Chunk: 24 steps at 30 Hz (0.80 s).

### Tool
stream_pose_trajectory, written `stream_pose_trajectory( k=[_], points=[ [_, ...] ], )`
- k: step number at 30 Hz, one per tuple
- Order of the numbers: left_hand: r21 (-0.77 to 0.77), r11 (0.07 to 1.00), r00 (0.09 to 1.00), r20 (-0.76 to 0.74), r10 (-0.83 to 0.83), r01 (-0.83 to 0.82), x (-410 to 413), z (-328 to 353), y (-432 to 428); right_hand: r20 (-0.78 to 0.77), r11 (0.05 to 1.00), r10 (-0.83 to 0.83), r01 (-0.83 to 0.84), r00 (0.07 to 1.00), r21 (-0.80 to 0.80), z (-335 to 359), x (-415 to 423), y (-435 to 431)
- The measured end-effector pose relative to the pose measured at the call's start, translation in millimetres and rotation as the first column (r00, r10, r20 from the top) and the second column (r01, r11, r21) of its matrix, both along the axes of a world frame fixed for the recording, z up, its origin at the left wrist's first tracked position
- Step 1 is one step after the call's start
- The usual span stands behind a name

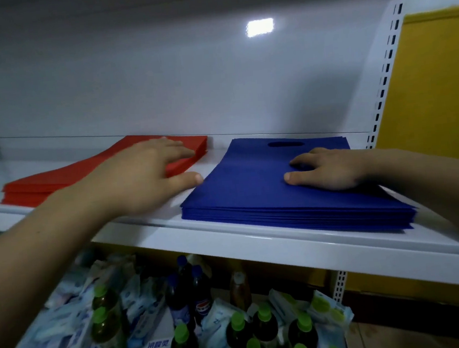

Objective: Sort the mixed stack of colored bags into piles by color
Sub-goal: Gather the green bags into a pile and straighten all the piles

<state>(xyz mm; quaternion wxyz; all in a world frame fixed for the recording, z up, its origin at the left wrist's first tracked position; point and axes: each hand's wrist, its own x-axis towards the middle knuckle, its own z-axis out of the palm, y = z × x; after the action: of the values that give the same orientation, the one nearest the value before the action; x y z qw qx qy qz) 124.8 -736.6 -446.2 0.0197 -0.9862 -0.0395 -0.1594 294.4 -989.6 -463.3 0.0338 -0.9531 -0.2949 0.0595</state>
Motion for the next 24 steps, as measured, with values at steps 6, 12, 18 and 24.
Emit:
stream_pose_trajectory(
  k=[6,12,18,24],
  points=[
    [-0.044,0.975,0.965,-0.162,0.208,-0.218,-19,-19,38,0.074,0.995,0.06,-0.053,0.995,-0.09,12,1,6],
    [-0.158,0.957,0.967,-0.123,0.225,-0.243,-16,-38,41,0.119,0.984,0.091,-0.071,0.989,-0.162,21,0,13],
    [-0.088,0.971,0.973,-0.08,0.215,-0.222,-13,-44,45,0.024,0.954,0.3,-0.299,0.954,-0.021,25,-53,58],
    [0.022,0.985,0.975,-0.138,0.172,-0.17,-8,-40,52,-0.012,0.94,0.337,-0.337,0.942,-0.054,15,-85,97]
  ],
)
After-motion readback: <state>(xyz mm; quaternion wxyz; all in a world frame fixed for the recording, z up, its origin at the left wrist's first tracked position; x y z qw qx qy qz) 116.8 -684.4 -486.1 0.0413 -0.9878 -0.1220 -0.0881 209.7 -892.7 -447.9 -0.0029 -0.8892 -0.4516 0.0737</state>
